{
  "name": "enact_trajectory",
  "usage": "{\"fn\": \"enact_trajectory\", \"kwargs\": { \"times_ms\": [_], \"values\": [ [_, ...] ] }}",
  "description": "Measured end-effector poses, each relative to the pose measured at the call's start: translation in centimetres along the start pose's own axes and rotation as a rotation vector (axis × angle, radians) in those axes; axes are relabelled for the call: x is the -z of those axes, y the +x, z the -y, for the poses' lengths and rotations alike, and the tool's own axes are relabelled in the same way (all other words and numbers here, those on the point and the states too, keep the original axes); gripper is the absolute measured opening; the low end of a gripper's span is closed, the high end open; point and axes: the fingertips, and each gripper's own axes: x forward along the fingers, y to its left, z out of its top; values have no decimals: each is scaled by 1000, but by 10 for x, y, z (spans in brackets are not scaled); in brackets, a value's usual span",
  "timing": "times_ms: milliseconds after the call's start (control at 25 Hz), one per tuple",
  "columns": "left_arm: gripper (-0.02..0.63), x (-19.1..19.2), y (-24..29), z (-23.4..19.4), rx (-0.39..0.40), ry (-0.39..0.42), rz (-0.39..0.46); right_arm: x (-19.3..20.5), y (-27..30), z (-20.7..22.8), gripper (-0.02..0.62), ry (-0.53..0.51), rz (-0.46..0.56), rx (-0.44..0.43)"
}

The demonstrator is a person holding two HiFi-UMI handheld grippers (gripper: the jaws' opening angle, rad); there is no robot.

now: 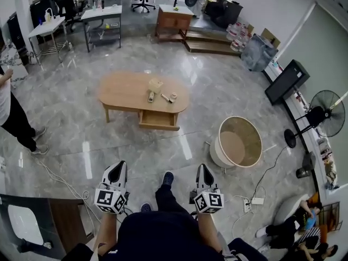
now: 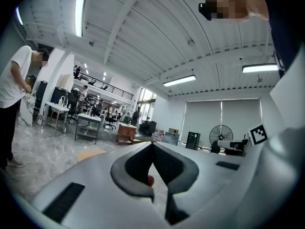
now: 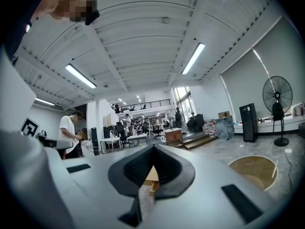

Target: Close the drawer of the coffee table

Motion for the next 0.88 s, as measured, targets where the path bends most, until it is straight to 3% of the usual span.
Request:
{"fn": "enact_trajectory", "kwargs": {
  "times_ms": [240,880],
  "values": [
    [25,-1,22,-15,-20,3,5,-4,32,-1,28,-29,5,-38],
    [25,2,93,-16,4,6,-25,-13,73,43,28,-17,1,7]
  ]
}}
